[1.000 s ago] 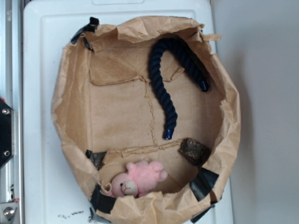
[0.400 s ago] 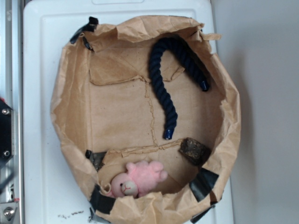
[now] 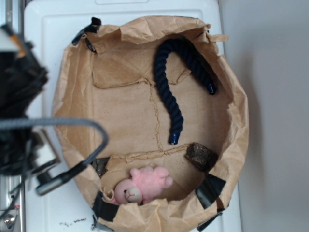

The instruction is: Grab the pink bunny.

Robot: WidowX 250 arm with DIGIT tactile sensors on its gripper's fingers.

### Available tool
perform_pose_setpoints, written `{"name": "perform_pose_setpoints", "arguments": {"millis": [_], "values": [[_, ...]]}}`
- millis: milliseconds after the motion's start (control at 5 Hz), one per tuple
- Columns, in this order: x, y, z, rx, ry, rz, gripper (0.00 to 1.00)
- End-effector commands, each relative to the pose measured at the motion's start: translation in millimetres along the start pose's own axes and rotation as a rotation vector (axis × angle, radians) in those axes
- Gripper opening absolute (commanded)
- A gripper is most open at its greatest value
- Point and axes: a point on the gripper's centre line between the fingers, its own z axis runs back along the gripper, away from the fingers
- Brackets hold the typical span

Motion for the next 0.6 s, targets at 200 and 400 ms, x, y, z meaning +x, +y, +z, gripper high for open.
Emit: {"name": "perform_pose_setpoints", "arguments": {"millis": [200,400], "values": [[53,-15,-23,-0.132,-0.065,-0.069,1.0],[60,-19,-40,-0.15,-0.113,-0.026,1.0]]}}
